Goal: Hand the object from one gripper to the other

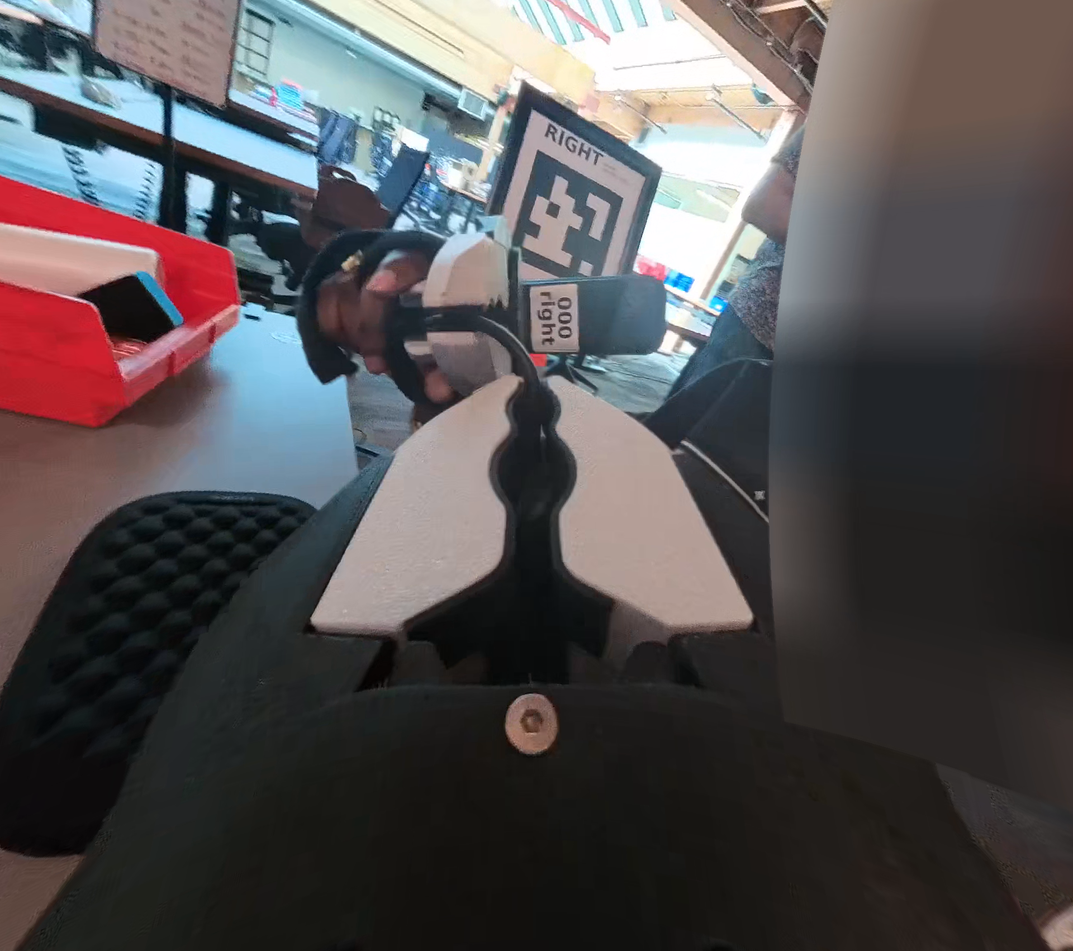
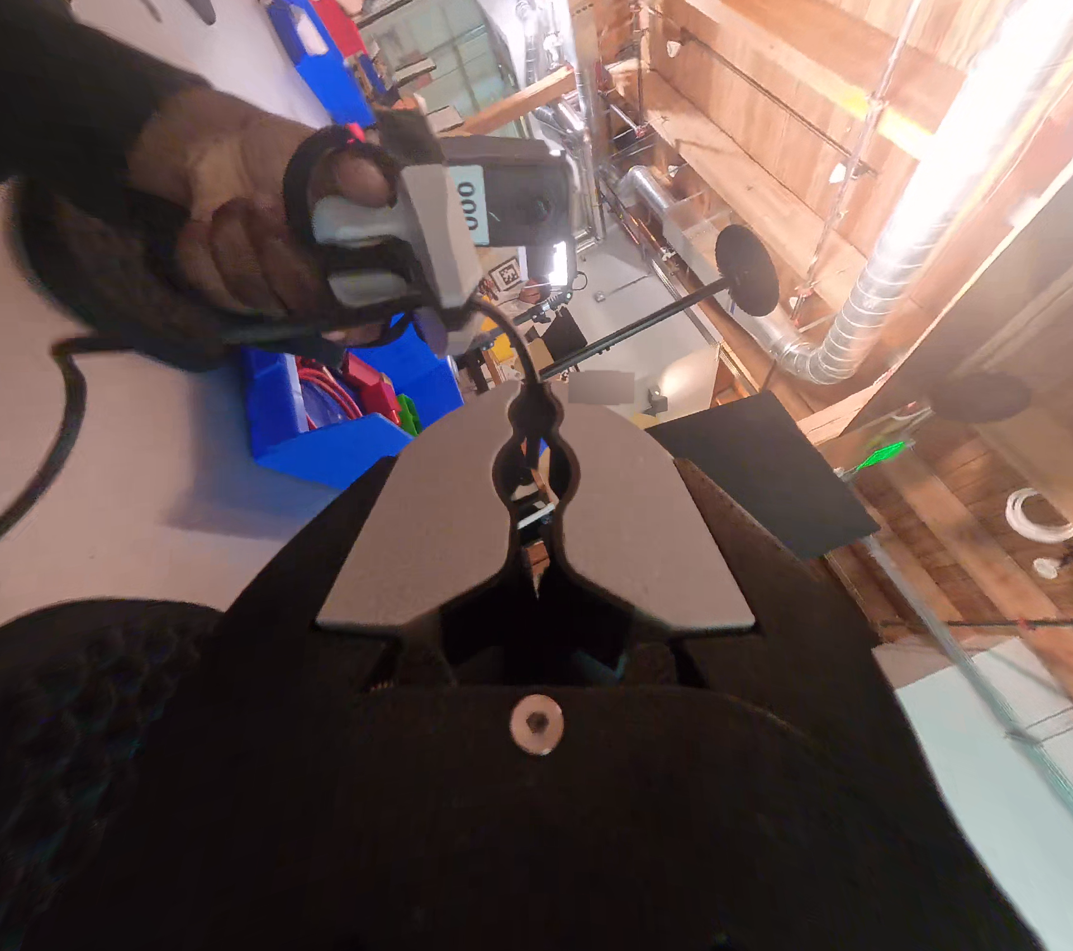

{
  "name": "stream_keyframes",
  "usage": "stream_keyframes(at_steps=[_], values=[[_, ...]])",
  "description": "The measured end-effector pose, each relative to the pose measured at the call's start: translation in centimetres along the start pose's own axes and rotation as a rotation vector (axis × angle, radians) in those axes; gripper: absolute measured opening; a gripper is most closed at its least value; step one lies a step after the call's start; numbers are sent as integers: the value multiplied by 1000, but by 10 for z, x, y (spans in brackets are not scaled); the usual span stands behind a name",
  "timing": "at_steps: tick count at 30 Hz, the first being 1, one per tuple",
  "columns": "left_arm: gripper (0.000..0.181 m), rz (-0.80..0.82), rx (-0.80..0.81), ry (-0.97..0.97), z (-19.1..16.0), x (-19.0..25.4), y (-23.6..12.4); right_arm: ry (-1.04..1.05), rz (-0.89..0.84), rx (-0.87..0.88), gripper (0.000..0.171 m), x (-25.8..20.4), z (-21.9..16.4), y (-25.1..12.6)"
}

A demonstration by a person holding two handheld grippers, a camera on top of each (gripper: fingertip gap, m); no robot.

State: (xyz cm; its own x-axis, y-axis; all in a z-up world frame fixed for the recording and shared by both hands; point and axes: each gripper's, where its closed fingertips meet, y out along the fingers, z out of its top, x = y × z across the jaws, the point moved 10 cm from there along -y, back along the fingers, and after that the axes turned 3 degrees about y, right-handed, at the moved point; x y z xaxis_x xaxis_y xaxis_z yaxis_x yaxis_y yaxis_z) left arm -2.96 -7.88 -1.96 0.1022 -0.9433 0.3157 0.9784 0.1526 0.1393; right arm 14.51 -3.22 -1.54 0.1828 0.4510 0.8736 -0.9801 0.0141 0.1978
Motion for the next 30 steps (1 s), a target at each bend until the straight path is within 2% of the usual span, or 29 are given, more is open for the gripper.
stream_keyframes(at_steps=[1, 2, 4, 5, 7, 9, 13, 15, 17, 23, 25, 29, 30], values=[[4, 17, 14, 35, 2, 1, -2, 69, -19, 1, 5, 2, 0, 0], [4, 33, 41, 73, 4, 2, -5, 192, -17, -10, 13, 5, -1, 0], [4, 76, 108, 128, 9, 4, -12, 542, 112, 4, 39, 13, -5, 3], [4, 89, 145, 158, 12, 5, -15, 716, 182, 33, 42, 16, -8, 5], [4, 102, 208, 190, 16, 8, -21, 953, 311, 105, 36, 15, -12, 8], [4, 110, 225, 203, 18, 9, -24, 1065, 397, 119, 29, 7, -14, 16], [3, 94, 222, 204, 17, 10, -21, 1170, 514, 145, 27, -10, -12, 31], [4, 84, 211, 201, 15, 9, -19, 1206, 515, 146, 13, -14, -14, 34], [5, 78, 207, 199, 15, 9, -17, 1216, 516, 161, 5, -15, -17, 34], [10, 104, 194, 216, 15, 9, -17, 1234, 520, 178, 2, -11, -18, 31], [33, 154, 135, 235, 14, 8, -18, 1269, 498, 212, 2, -7, -19, 29], [40, 261, -67, 300, 7, 5, -14, 1271, 404, 225, 2, 1, -21, 24], [35, 273, -103, 324, 5, 5, -11, 1273, 385, 231, 2, 3, -21, 23]])
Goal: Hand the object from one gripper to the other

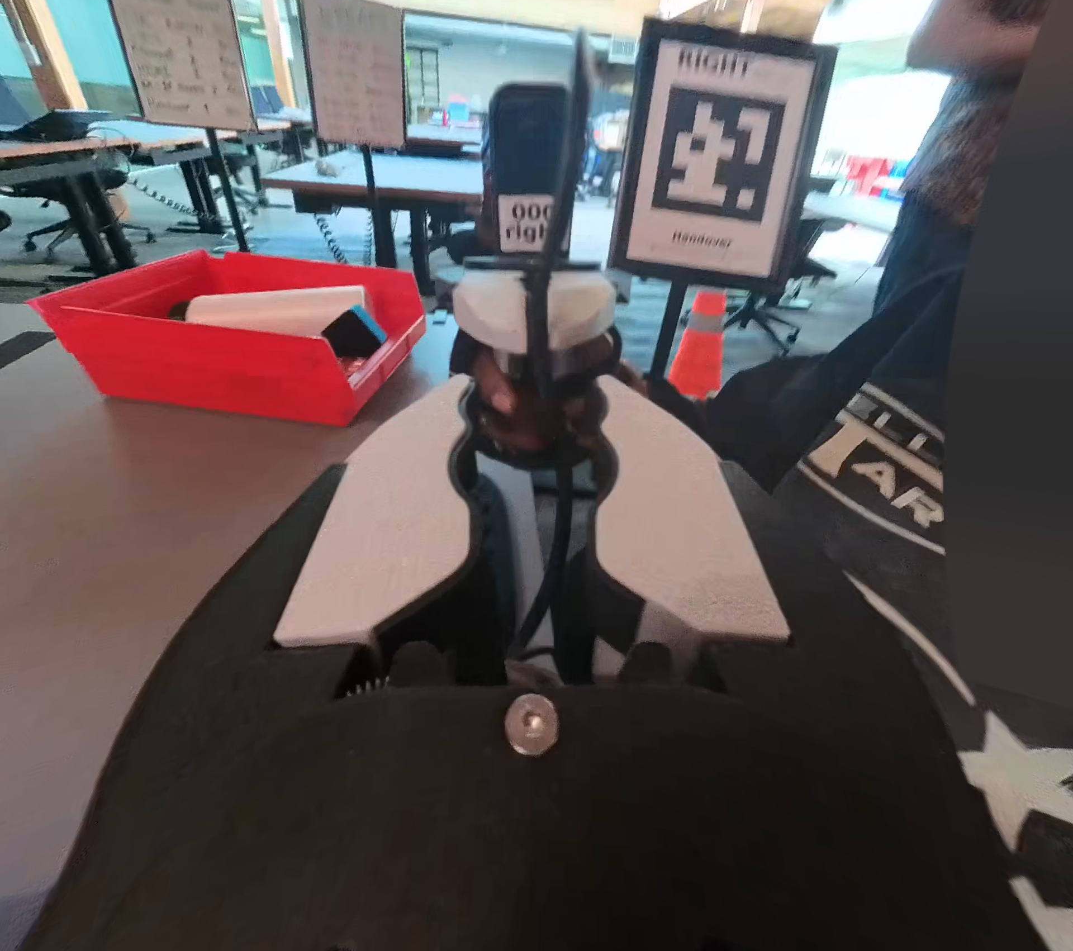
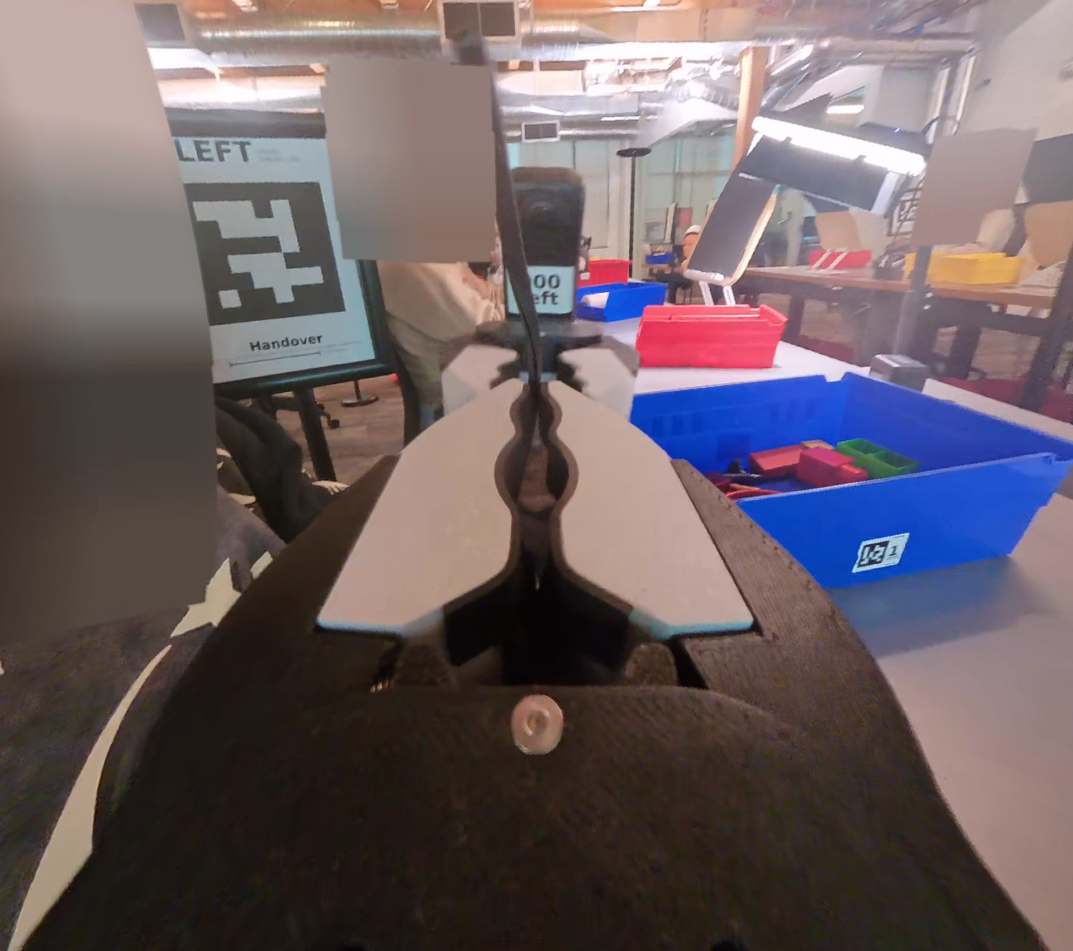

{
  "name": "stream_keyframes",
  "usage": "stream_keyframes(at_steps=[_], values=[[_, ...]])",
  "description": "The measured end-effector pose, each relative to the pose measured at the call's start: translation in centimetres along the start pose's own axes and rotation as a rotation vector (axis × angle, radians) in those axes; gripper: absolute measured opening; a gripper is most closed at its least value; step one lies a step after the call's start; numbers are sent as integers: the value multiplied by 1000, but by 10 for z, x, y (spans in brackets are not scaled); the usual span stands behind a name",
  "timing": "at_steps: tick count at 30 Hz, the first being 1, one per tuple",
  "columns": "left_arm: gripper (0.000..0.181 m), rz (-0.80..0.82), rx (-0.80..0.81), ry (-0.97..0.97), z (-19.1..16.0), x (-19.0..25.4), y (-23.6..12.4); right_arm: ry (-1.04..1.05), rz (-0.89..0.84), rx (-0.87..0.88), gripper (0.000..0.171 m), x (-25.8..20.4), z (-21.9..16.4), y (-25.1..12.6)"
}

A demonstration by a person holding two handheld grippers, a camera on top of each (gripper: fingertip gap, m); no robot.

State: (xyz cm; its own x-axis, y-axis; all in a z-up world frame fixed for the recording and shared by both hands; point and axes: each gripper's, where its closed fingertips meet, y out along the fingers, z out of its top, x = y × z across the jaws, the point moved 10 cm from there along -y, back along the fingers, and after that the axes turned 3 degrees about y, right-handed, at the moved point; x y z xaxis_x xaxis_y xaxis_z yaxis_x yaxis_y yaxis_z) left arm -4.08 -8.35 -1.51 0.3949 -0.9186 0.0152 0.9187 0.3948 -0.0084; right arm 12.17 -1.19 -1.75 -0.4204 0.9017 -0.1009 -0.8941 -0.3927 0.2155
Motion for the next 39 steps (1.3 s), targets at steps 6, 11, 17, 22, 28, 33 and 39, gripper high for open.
stream_keyframes(at_steps=[6, 11, 17, 22, 28, 33, 39], values=[[5, 12, 15, 36, 1, 4, 6, 21, -3, 45, 4, -2, 6, -5], [5, -27, 164, -29, 9, 2, -7, 114, 66, -49, 33, 4, -5, 0], [5, -57, 191, -60, 9, 1, -7, 100, 142, -117, 6, 1, -21, 16], [32, -38, 88, -41, 4, -2, -7, 97, 104, -48, 6, 2, -8, 5], [28, -38, -111, 80, -5, 7, 8, 75, 59, -31, 6, 0, -2, 1], [5, -29, -50, 91, -1, 8, 8, 61, 68, 4, 7, -4, 2, 0], [5, -31, 143, 14, 8, 2, -9, 91, 49, -24, 27, 4, -4, -1]])
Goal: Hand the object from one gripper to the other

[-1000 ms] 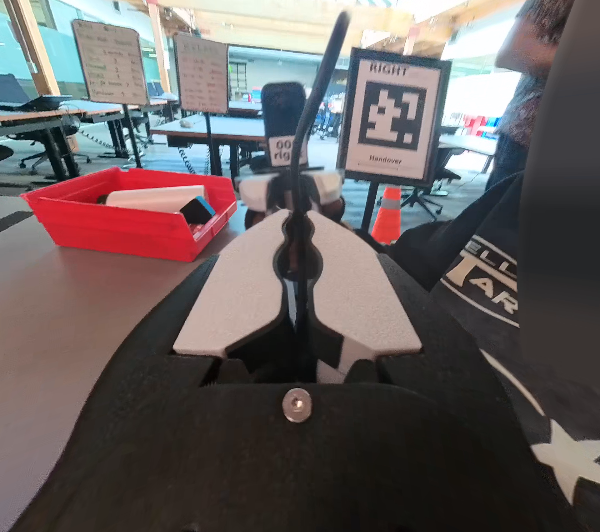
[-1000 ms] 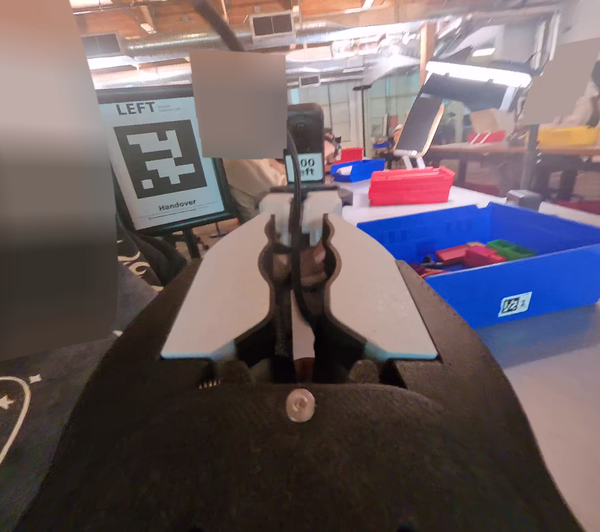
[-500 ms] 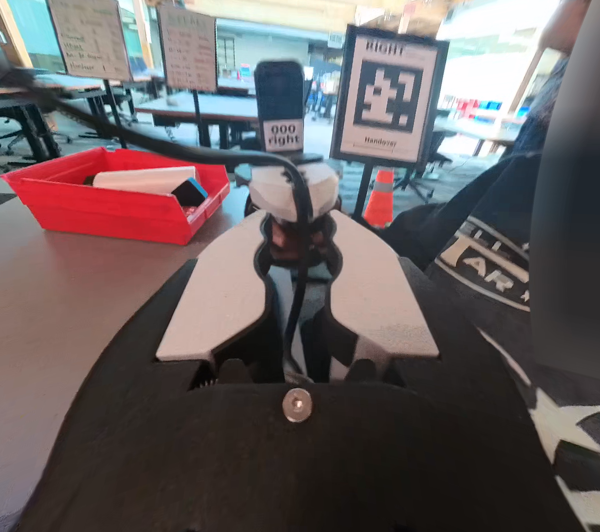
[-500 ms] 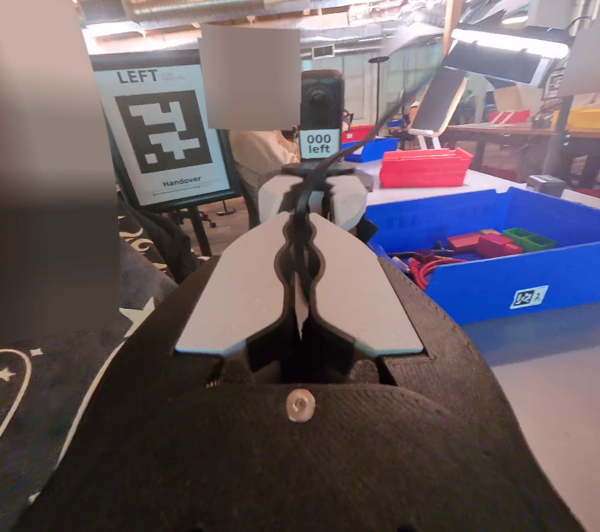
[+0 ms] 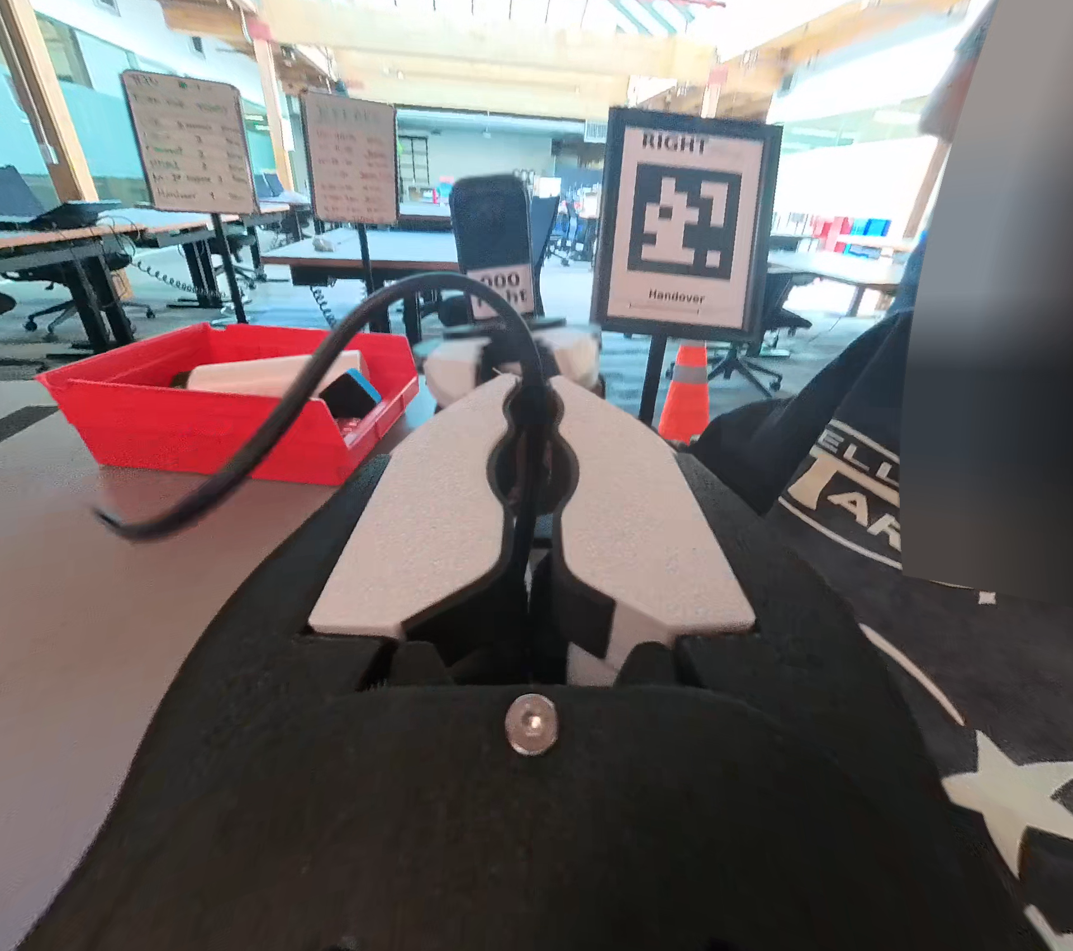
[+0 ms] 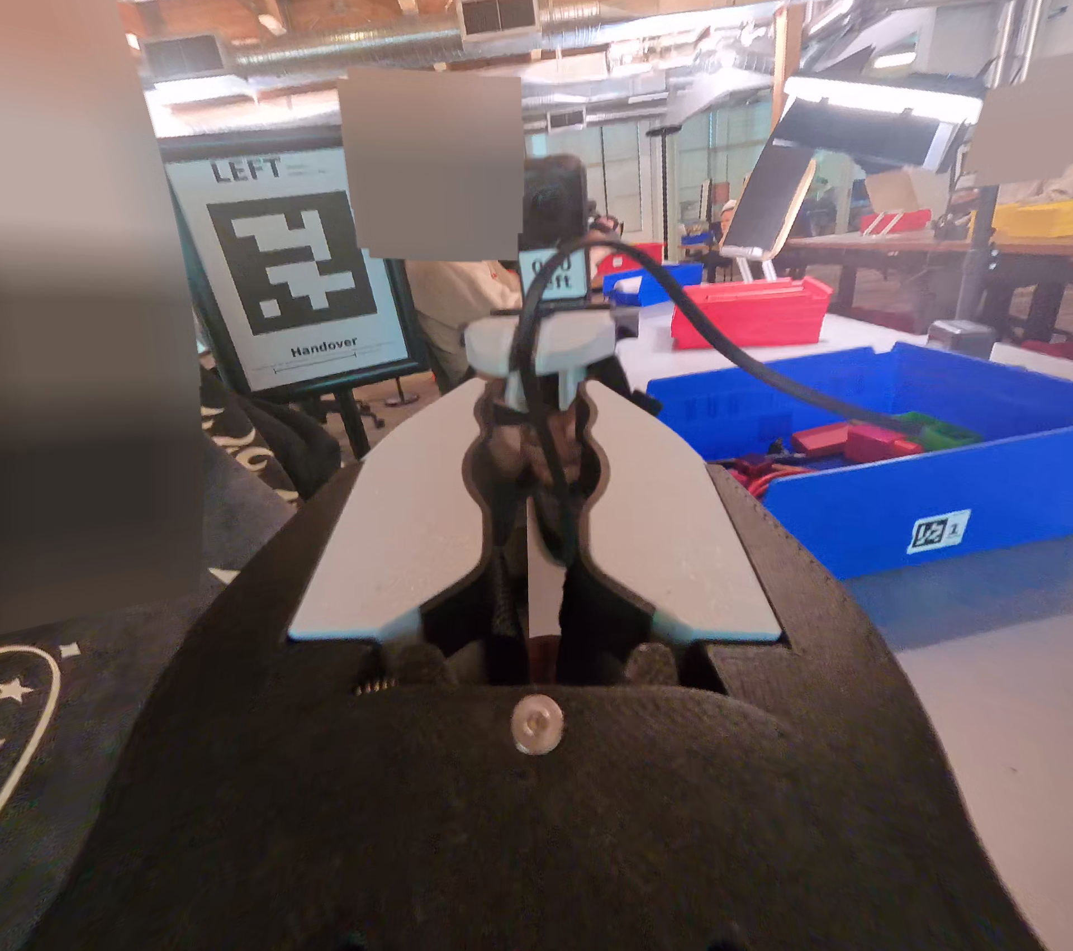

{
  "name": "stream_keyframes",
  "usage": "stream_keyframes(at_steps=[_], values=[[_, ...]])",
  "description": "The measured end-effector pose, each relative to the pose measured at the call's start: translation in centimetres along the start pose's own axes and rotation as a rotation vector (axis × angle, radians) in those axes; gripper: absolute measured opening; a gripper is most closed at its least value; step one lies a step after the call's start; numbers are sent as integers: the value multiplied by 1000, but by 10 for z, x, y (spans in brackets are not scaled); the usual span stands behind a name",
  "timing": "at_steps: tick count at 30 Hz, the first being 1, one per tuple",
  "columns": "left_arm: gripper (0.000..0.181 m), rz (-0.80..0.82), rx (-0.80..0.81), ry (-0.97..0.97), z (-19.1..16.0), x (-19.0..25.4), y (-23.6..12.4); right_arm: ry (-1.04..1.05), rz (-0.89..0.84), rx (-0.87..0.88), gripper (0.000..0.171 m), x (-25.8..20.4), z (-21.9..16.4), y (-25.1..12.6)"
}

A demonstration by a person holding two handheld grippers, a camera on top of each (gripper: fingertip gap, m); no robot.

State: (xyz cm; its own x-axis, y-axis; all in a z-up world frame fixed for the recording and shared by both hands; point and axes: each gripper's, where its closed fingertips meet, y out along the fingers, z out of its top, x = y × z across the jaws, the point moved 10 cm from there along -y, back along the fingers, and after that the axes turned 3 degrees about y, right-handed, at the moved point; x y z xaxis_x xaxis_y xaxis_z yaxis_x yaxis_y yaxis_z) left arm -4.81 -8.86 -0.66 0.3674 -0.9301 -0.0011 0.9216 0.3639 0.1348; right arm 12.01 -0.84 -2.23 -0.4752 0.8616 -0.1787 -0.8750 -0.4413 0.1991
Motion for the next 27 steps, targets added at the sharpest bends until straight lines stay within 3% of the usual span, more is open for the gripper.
stream_keyframes(at_steps=[5, 7, 10, 13, 18, 23, 27], values=[[6, -29, 41, -25, 0, 1, 3, 5, 35, -75, 28, 1, -20, 21], [6, -16, 31, -16, -1, 2, 6, -13, 40, -69, 7, 0, -21, 24], [12, 19, 32, 0, 0, 1, 2, -27, 45, -72, 6, -2, -16, 20], [25, 32, -48, 7, -1, -2, -4, -18, 41, -11, 6, -4, -7, 12], [26, -1, -191, 34, -7, 0, -3, -32, 18, -15, 6, -4, -2, 7], [6, -3, -208, 76, -10, 3, 6, -34, 8, -7, 6, -5, 0, 5], [5, 3, -116, 54, -4, 2, 1, -25, -8, 31, 12, -5, 3, 3]])
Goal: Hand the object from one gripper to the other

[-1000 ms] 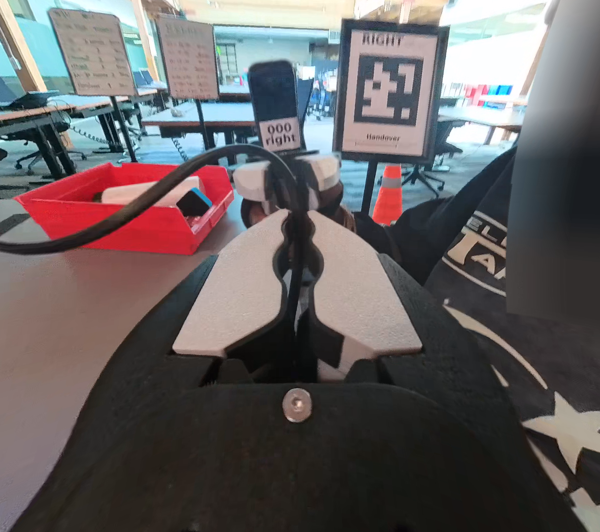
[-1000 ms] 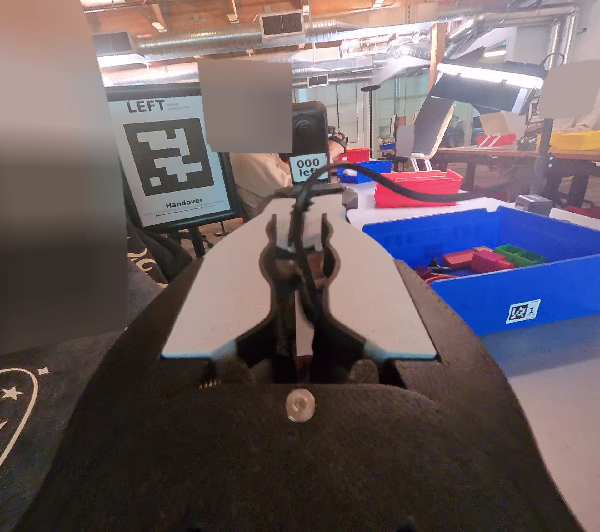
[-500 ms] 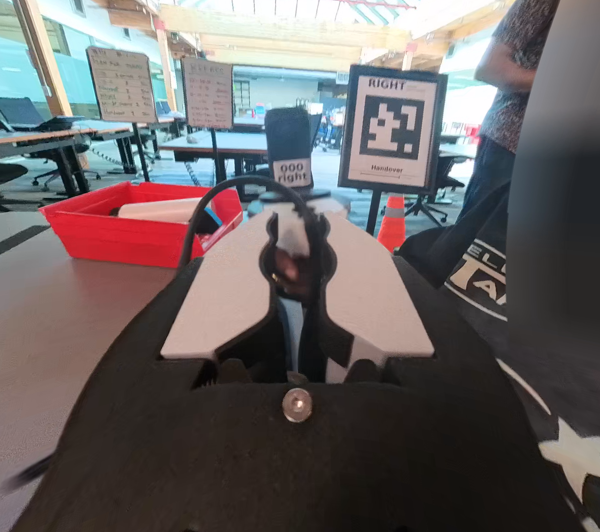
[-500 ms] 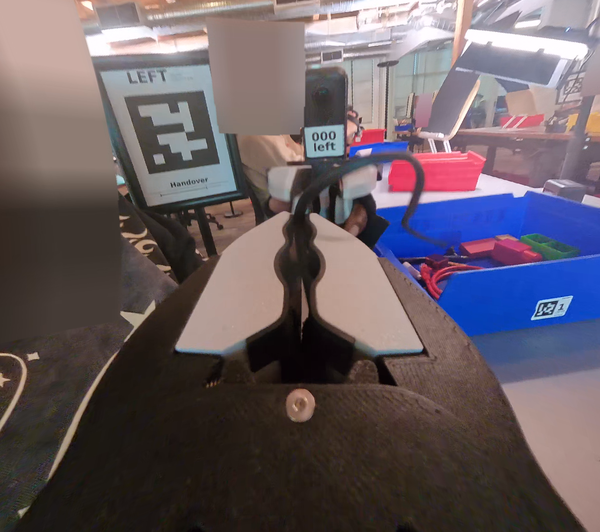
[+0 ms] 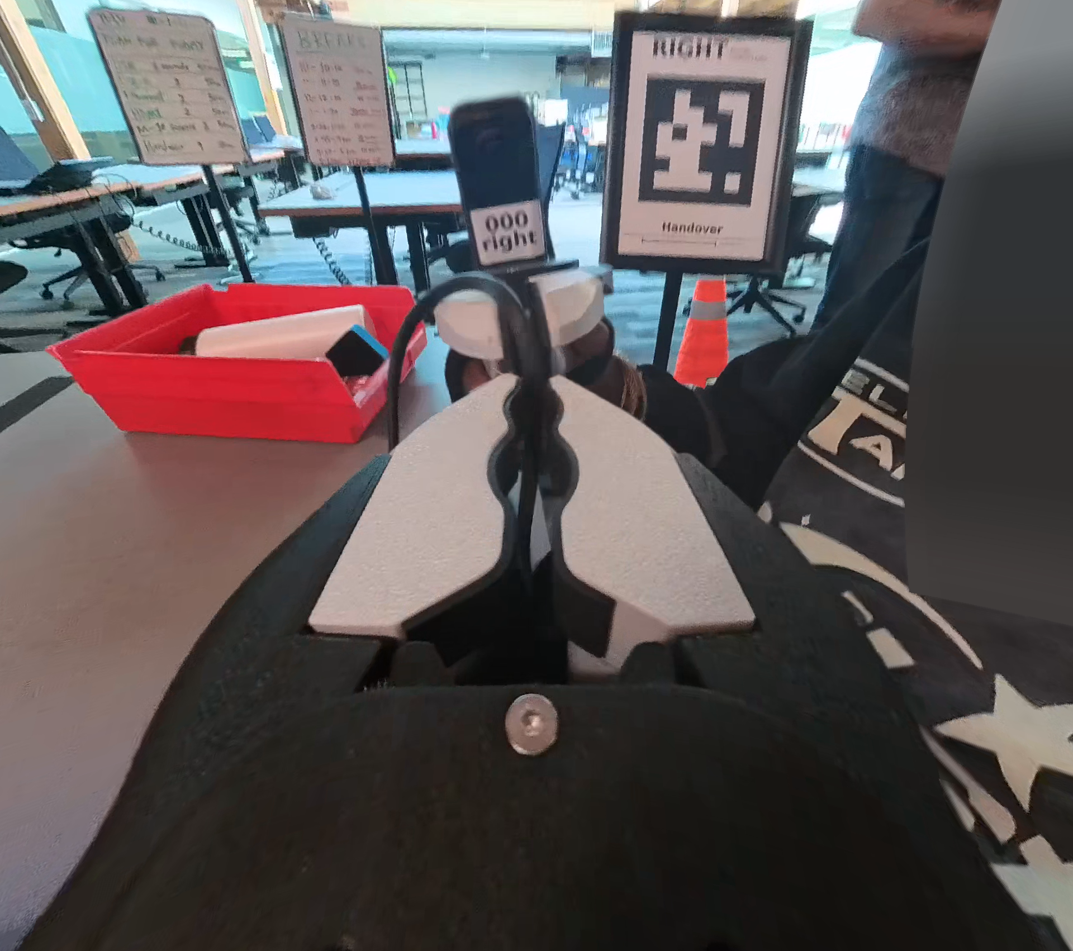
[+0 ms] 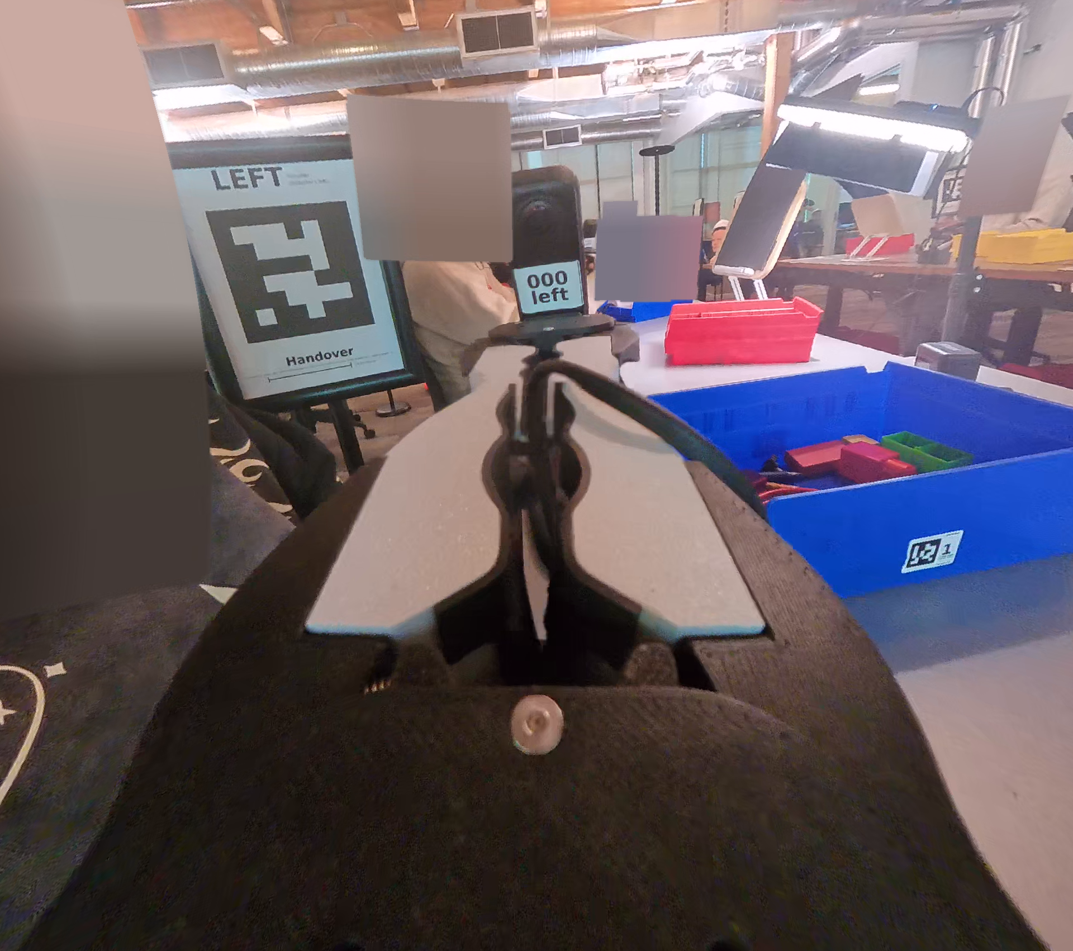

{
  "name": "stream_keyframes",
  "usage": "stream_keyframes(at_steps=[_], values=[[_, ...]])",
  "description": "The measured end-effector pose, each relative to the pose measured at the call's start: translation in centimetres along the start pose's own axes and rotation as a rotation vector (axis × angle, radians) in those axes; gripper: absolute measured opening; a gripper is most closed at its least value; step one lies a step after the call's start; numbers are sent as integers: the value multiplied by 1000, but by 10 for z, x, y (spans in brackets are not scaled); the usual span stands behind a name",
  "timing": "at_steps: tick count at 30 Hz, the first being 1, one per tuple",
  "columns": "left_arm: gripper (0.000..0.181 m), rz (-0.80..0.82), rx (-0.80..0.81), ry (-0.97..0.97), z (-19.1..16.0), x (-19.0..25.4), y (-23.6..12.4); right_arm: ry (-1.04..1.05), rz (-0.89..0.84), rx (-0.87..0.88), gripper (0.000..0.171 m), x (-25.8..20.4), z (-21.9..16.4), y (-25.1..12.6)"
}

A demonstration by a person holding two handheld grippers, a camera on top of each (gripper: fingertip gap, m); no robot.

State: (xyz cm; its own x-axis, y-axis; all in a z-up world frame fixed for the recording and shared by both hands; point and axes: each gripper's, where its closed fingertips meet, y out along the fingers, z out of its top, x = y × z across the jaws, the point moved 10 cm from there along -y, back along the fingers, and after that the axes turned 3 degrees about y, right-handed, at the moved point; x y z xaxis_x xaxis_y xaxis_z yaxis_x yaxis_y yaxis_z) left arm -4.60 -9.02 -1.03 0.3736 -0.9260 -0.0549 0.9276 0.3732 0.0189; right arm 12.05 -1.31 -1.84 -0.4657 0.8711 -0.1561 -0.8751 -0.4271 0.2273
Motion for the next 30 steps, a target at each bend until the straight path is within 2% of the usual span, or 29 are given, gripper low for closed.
stream_keyframes(at_steps=[2, 6, 9, 10, 11, 14, 17, 20, 24, 26, 30], values=[[5, 12, 62, -31, 3, -2, -5, 10, -5, -18, 24, 2, -1, -1], [5, 23, 158, -83, 6, -6, -10, -3, 8, -144, 27, 5, -14, 8], [5, 10, 183, -110, 6, -6, -7, -39, -2, -178, 28, 4, -22, 16], [6, 5, 181, -115, 5, -6, -6, -47, -3, -181, 22, 4, -22, 17], [6, 7, 178, -116, 5, -6, -5, -59, -7, -176, 7, 4, -22, 17], [7, 38, 178, -106, 6, -6, -6, -56, -14, -185, 6, 4, -17, 13], [25, 60, 92, -93, 2, -10, -9, -18, 8, -105, 6, 2, -8, 6], [29, 13, -66, -82, -9, -9, -2, -1, -4, -42, 6, 2, -1, 0], [18, -13, -111, -38, -15, -4, 17, 18, -9, -24, 6, 2, 1, -2], [5, -18, -110, -25, -15, -2, 20, 16, -11, -27, 6, 2, 0, -1], [4, -13, -49, -46, -11, -3, 14, 35, -13, -4, 9, 2, 3, -4]])
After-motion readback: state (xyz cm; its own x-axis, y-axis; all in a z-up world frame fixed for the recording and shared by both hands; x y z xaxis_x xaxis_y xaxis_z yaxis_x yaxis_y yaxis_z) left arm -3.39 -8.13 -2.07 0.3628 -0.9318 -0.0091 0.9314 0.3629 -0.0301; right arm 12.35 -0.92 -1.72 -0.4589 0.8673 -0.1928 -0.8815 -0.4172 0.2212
